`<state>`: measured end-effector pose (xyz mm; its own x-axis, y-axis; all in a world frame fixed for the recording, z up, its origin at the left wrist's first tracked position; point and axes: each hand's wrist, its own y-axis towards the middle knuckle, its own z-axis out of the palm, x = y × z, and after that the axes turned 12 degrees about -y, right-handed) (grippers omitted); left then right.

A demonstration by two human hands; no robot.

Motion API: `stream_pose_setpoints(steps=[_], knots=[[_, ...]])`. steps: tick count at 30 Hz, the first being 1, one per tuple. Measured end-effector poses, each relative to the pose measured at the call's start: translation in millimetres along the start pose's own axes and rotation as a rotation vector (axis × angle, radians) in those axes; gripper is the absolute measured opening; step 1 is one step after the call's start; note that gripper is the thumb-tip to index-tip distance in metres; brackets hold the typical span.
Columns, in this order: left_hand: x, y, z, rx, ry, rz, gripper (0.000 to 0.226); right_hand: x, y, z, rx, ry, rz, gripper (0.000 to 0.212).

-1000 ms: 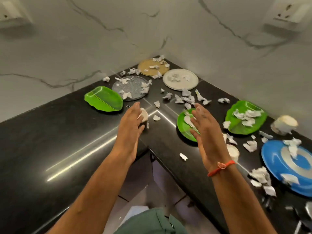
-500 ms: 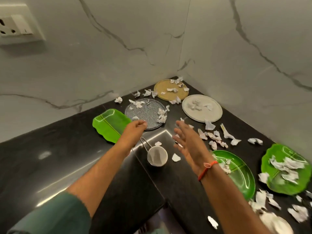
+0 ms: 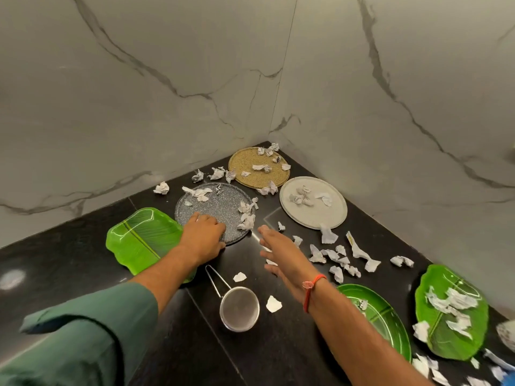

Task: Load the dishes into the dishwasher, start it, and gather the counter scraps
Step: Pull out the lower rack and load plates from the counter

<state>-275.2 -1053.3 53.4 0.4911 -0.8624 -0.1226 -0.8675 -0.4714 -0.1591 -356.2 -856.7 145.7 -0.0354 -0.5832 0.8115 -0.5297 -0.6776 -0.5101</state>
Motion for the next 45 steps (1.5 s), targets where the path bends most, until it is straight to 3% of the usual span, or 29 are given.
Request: stream_pose_setpoints(steps=[10,18,23,27,31,34,38,45], knots=[[-19,23,-12,-0.002,0.115,0.322,0.032,3,42,3,0.033,0.053,0.121,0.05],[-55,8,-55,-0.409,-0.339,0.29,0.02,12,65,-1,0.029,0.418,0.188,0.038],[-75,-14,-60,-0.431,-0.646,0.273,0.02,28,66,-6,-0.152,0.431,0.202,0.014],[-59,-26,-56,-0.436,-0.876,0.15,0.043,34,55,-33,-0.375,0.139,0.05,0.015],[-45,-40,-59,-0.494,-1.007,0.05,0.037,38,38,-65,-0.625,-0.54,-0.212,0.018],[-42,-44,-65,-0.494,-1.026,0.022,0.031,35,28,-86,-0.744,-0.679,-0.328,0.021],[-54,-51,-78,-0.493,-1.102,0.032,0.033,25,1,-104,-0.767,-0.444,-0.34,0.02],[-120,-51,-102,-0.322,-1.39,0.08,0.035,-12,-85,-126,-0.671,0.478,-0.282,0.02]])
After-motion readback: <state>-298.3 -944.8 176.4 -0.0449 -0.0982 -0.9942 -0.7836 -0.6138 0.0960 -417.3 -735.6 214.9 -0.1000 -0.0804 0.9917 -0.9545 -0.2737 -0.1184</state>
